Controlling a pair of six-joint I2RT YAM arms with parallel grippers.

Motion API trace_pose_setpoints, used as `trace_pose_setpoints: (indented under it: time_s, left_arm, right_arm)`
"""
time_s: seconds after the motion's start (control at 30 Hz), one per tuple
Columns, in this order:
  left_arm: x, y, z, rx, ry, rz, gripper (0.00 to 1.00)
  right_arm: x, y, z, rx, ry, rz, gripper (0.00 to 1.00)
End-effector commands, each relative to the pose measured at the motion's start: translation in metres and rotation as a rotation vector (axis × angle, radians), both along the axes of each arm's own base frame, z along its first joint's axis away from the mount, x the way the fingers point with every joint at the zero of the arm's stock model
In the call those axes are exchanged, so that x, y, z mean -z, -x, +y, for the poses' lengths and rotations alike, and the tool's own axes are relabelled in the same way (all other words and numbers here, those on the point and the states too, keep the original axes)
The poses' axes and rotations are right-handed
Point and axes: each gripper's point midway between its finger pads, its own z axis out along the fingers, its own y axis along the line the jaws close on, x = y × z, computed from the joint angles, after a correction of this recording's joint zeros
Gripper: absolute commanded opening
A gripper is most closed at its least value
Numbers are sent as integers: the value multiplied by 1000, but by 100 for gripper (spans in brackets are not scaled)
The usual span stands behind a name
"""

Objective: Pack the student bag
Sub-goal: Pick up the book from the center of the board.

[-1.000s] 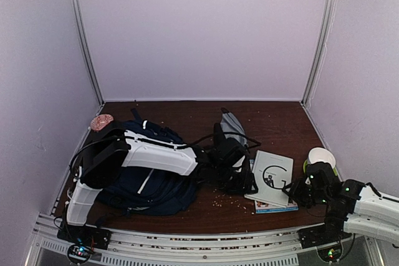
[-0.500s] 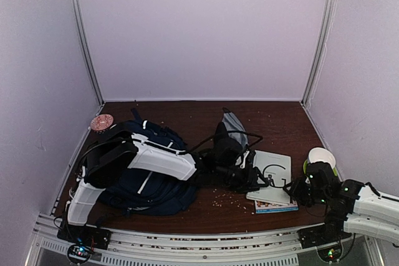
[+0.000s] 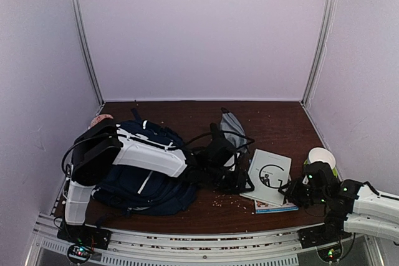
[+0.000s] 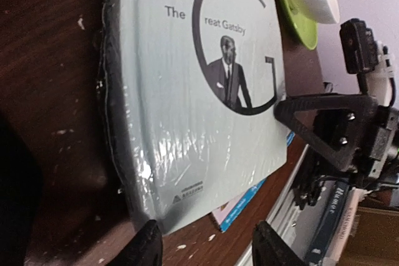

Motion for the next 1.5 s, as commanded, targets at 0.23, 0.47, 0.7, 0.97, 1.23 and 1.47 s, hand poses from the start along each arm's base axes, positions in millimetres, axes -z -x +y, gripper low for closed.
trace_pose_setpoints:
  time_s: [0.23,0.47,0.7,0.97,1.23,1.47]
  left_arm:
    - [4,-41,35,7,-318,-304,87]
    - [-11,-44,26,11,-291,-322,82]
    - [-49,-37,1,58,-172,-362,67]
    - [-20,-25,-11,123,-164,-296,33]
    - [11,-23,-14,152,-215,-266,25]
    - [37,-26,-1,145,-306,-265,21]
  right_arm:
    - [-38,-13,-27,88,140,-102,55]
    - [-40,-17,-38,122,205,-107,61]
    - [-51,-31,-41,171,190,-157,62]
    - [-53,-37,-34,152,170,-156,67]
    - [-51,-41,-29,159,136,-141,73]
    - [-49,-44,-31,180,132,-128,76]
